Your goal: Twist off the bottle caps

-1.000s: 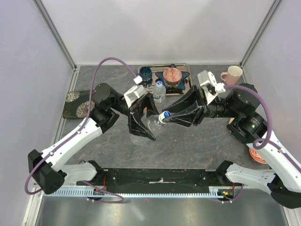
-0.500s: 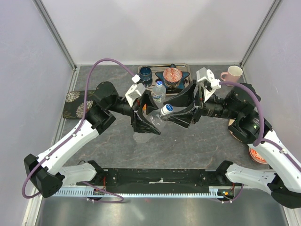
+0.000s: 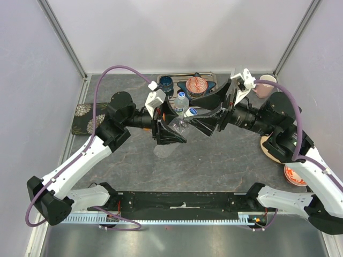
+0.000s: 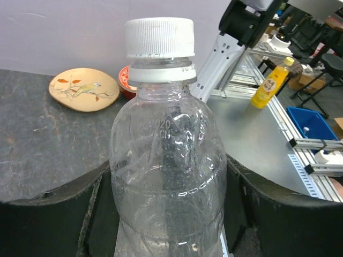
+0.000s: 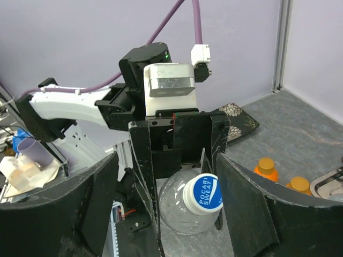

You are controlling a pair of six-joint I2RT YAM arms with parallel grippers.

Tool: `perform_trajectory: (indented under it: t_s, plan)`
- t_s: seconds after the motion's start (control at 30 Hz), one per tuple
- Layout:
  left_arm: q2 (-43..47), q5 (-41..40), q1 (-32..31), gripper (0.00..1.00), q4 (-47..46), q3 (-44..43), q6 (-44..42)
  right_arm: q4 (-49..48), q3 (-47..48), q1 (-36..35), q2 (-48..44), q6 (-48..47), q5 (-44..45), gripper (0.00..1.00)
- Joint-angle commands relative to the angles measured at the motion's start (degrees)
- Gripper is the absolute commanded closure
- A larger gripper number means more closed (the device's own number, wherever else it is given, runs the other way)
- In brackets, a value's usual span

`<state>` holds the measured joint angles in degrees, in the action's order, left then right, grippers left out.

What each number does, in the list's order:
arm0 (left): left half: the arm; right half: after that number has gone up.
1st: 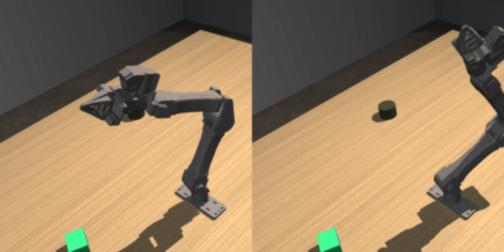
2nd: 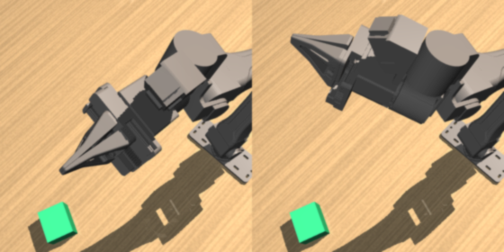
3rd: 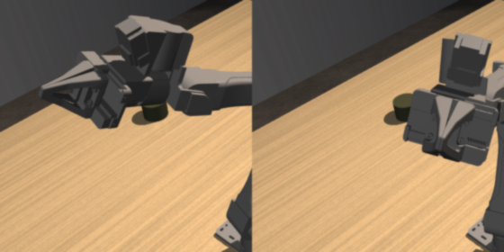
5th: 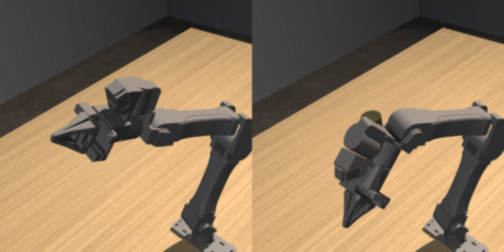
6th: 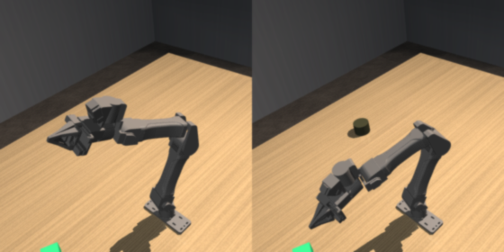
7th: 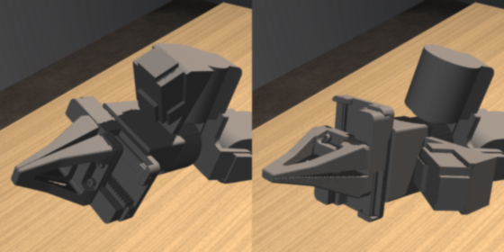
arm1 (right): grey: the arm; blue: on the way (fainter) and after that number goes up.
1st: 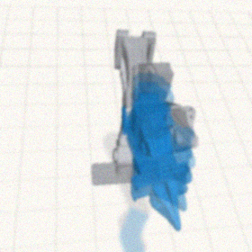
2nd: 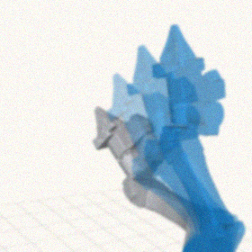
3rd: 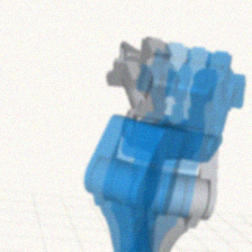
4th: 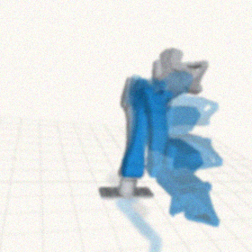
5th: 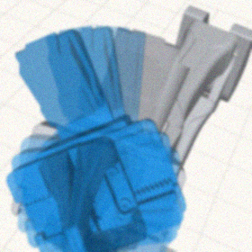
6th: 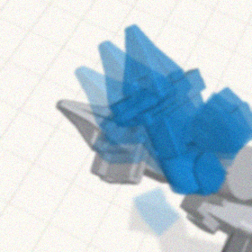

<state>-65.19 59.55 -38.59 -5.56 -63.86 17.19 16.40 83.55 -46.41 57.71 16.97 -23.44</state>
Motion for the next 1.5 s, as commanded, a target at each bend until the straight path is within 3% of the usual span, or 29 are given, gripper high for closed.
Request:
perform_trajectory:
  t_s: [0.0, 0.07, 0.1, 0.2, 0.23, 0.43, 0.63, 0.8, 1.47]
  plan:
    - [2.17, -3.47, 0.18, 0.57, 1.17, -0.92, -3.83, -1.02, 2.50, -0.34, 0.38, 2.62, 6.80, 0.20]
    - [2.69, -6.01, -0.08, 0.58, 1.69, -0.75, -4.97, -0.41, 2.58, -0.34, -0.05, 4.20, 11.72, 0.20]
    - [3.48, -7.50, -0.26, 0.58, 1.87, -0.31, -5.58, 0.55, 2.67, -0.34, -0.23, 5.17, 18.36, 0.21]
    - [5.24, -18.29, -2.71, 0.58, 3.89, 0.48, -10.06, 4.93, 4.69, -0.26, 0.55, 10.43, 25.79, 0.21]
    - [6.29, -25.64, -4.81, 0.58, 4.59, 0.57, -13.29, 6.26, 5.56, -0.34, 1.08, 12.28, 28.51, 0.21]
    - [6.83, -51.75, -13.60, 0.58, 7.67, 0.92, -23.42, 11.19, 9.17, -0.34, 3.90, 15.81, 31.61, 0.20]
    - [4.99, -68.75, -18.97, 0.58, 7.15, 0.75, -27.73, 11.55, 9.79, -0.34, 5.48, 17.92, 31.70, 0.19]
    - [4.02, -72.29, -19.51, 0.58, 6.71, 0.49, -27.91, 11.72, 10.32, -0.26, 6.71, 18.01, 29.77, 0.19]
    - [4.28, -72.21, -20.21, 0.58, 6.35, 1.19, -28.26, 10.40, 5.93, -0.34, 10.05, 15.99, 29.42, 0.27]
